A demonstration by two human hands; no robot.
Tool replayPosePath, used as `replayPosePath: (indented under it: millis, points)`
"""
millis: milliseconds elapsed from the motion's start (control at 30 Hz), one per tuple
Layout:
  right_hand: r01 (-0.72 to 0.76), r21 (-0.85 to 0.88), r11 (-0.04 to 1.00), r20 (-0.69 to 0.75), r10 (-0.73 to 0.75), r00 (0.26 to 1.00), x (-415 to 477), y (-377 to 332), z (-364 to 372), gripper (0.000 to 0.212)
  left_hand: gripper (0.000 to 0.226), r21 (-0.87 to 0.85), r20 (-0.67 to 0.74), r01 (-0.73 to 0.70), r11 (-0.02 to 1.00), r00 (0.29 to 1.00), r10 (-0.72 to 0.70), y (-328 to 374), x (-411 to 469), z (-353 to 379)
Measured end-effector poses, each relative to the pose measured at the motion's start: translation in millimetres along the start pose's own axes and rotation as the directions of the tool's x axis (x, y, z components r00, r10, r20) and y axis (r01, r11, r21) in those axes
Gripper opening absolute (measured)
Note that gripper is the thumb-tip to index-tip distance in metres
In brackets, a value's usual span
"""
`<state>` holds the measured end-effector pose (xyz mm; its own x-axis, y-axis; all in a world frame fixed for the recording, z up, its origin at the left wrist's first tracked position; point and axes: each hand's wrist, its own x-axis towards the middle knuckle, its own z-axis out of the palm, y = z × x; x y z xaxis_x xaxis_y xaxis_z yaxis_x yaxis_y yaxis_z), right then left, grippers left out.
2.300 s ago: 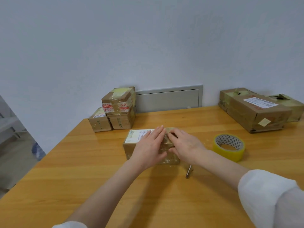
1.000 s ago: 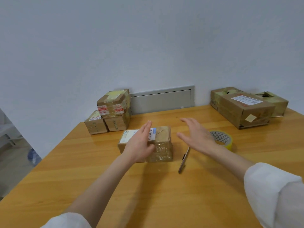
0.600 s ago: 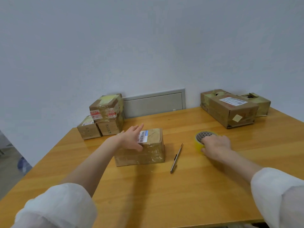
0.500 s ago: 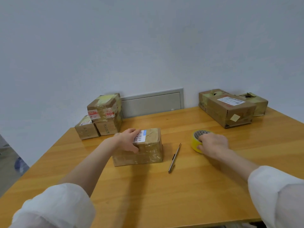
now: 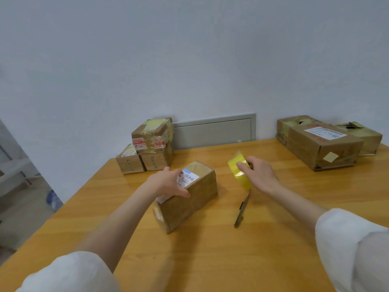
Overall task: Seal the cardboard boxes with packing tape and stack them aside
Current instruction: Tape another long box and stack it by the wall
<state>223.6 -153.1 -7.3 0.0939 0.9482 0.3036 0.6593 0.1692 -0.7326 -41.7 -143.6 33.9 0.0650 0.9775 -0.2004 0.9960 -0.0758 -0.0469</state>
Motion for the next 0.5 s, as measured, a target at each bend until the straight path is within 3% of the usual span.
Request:
replayPosePath:
  millis: [67, 133, 200, 233, 267, 300, 333, 367, 433, 500]
  points:
    - [-0.009, 0.157, 0.988, 0.012, 0.008, 1.0, -3, -8, 10, 0.026, 0.099, 0.034, -0.067, 0.015, 0.999, 0.998, -0.013, 4, -5, 3]
    - [0.014, 0.192, 0.981, -0.011, -0.012, 1.0, -6, -14, 18, 0.025, 0.096, 0.031, -0.216, -0.045, 0.999, 0.975, 0.051, 15, -12, 3]
    - [0.052, 0.283, 0.958, -0.029, -0.045, 0.999, -8, -23, 19, 0.021, 0.086, -0.157, -0.403, -0.18, 0.971, 0.909, 0.104, 30, -19, -2]
    - [0.063, 0.369, 0.927, -0.022, -0.059, 0.998, -8, -30, 17, 0.019, 0.083, -0.364, -0.429, -0.248, 0.898, 0.9, 0.074, 38, -21, -6]
    - [0.061, 0.472, 0.879, -0.005, -0.066, 0.998, -7, -37, 15, 0.016, 0.082, -0.619, -0.371, -0.265, 0.739, 0.928, 0.023, 47, -22, -11]
    - [0.043, 0.572, 0.819, 0.021, -0.068, 0.997, -7, -44, 13, 0.015, 0.081, -0.837, -0.242, -0.213, 0.505, 0.97, 0.008, 56, -24, -17]
    - [0.014, 0.648, 0.761, 0.059, -0.068, 0.996, -7, -50, 11, 0.014, 0.076, -0.952, -0.099, -0.108, 0.285, 0.994, 0.044, 65, -25, -20]
    - [-0.01, 0.685, 0.729, 0.097, -0.078, 0.992, -8, -54, 9, 0.013, 0.07, -0.99, 0.0, -0.015, 0.14, 0.994, 0.105, 73, -26, -22]
    - [0.002, 0.663, 0.749, 0.137, -0.123, 0.983, -9, -56, 7, 0.013, 0.057, -0.998, 0.054, 0.06, -0.027, 0.985, 0.161, 85, -24, -21]
    - [0.033, 0.639, 0.769, 0.149, -0.166, 0.975, -11, -51, 5, 0.013, 0.044, -0.987, 0.052, 0.068, -0.145, 0.992, 0.111, 96, -21, -20]
